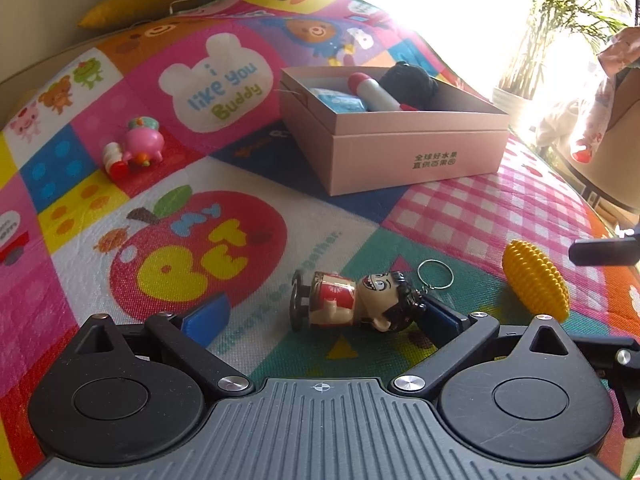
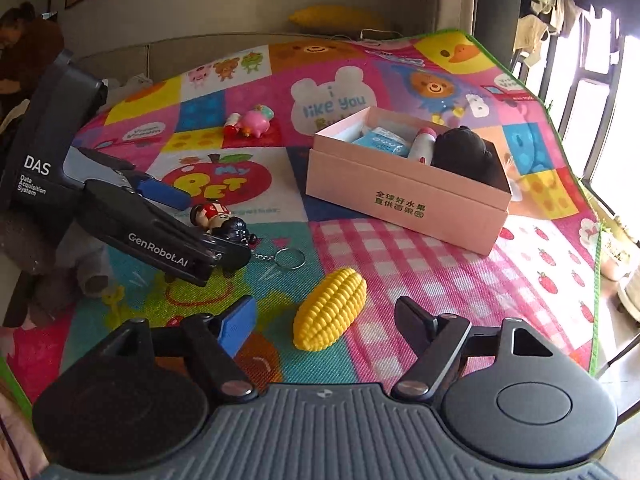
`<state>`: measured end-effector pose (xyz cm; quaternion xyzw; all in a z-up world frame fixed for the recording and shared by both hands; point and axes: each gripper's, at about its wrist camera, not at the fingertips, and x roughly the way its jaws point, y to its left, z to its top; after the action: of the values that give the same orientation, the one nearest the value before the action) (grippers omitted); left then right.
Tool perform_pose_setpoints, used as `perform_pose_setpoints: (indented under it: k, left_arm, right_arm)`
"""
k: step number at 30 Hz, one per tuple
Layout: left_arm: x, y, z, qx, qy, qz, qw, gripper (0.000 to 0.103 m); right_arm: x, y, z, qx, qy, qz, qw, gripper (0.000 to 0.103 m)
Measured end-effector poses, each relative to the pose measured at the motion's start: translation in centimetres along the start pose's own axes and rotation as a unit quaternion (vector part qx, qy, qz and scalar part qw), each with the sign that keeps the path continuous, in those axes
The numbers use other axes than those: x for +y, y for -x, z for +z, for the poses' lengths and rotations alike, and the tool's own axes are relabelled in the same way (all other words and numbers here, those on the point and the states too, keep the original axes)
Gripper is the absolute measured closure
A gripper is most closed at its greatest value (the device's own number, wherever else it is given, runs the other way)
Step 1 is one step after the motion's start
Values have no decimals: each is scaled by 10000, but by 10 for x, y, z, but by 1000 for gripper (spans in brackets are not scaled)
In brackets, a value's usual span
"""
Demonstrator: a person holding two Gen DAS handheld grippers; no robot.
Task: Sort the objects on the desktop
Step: 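Hold the keychain figure in the left tool while the right tool regrips the corn toy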
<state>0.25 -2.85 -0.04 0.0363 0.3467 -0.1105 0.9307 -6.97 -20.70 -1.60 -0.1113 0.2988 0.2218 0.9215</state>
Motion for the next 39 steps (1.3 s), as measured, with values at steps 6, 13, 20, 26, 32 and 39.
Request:
perform_pose_setpoints:
  k: [6, 13, 20, 26, 32, 39]
  left_arm:
    - [0, 0, 0, 8, -19, 18, 10000, 0]
    - [0, 0, 1, 7, 7, 4, 10000, 0]
    - [1, 0, 0, 9, 3, 11, 10000, 0]
    - [0, 0, 0, 6, 15, 13, 10000, 0]
    - [2, 1, 0, -5, 68, 82, 9999, 0]
    - [-1, 9, -8, 36, -161, 95, 9998, 0]
  right_arm:
    - [17, 1, -10, 63, -204, 473, 9987, 26]
    - [35, -4, -4, 1, -6, 737, 9973, 26]
    - [16, 15, -9, -113, -165, 44, 9998, 26]
    - [-11, 2, 2, -104, -632, -771, 9950, 26]
    - [-9, -11, 8, -150, -907, -591, 9940, 26]
    - [-17, -32, 20, 31, -1842, -629, 9809, 26]
